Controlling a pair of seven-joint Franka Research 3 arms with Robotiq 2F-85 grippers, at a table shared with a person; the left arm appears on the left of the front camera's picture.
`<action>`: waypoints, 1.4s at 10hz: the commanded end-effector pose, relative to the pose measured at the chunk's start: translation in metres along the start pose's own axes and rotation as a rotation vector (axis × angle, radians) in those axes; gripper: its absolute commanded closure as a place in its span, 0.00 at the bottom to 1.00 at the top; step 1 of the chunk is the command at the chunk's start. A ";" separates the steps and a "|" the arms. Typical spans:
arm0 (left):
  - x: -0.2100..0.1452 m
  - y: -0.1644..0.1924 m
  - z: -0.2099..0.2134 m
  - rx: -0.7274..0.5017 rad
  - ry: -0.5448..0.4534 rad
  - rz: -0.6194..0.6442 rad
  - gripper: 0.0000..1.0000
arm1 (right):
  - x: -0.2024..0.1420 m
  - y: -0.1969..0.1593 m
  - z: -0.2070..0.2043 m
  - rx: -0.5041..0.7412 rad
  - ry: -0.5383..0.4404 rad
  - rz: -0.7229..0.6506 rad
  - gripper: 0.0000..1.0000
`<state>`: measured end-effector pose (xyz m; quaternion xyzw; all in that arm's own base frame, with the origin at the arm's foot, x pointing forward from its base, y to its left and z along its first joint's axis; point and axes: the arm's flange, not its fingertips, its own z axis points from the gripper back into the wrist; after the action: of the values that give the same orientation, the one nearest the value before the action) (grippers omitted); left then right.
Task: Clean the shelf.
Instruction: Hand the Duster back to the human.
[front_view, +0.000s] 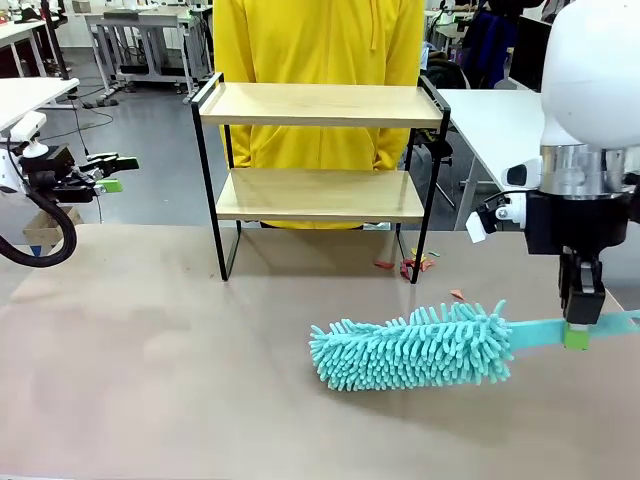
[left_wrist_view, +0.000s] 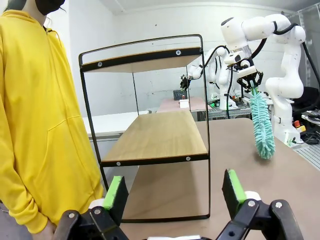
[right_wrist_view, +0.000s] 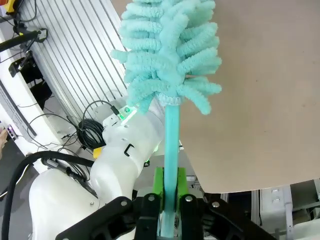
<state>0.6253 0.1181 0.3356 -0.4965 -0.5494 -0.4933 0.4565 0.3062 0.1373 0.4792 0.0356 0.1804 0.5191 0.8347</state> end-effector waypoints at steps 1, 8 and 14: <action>0.003 -0.001 0.000 0.001 -0.001 -0.018 0.00 | -0.001 0.007 -0.002 0.007 -0.017 -0.019 0.87; 0.000 0.000 0.000 0.000 0.000 0.000 0.00 | -0.001 0.007 -0.002 0.007 -0.017 -0.019 0.87; 0.059 -0.165 0.013 0.152 0.272 0.063 0.00 | 0.035 -0.059 0.050 -0.103 -0.253 0.380 0.87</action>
<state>0.4856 0.1487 0.3690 -0.4002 -0.5061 -0.5231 0.5568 0.3773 0.1519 0.5092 0.0535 0.0686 0.6348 0.7677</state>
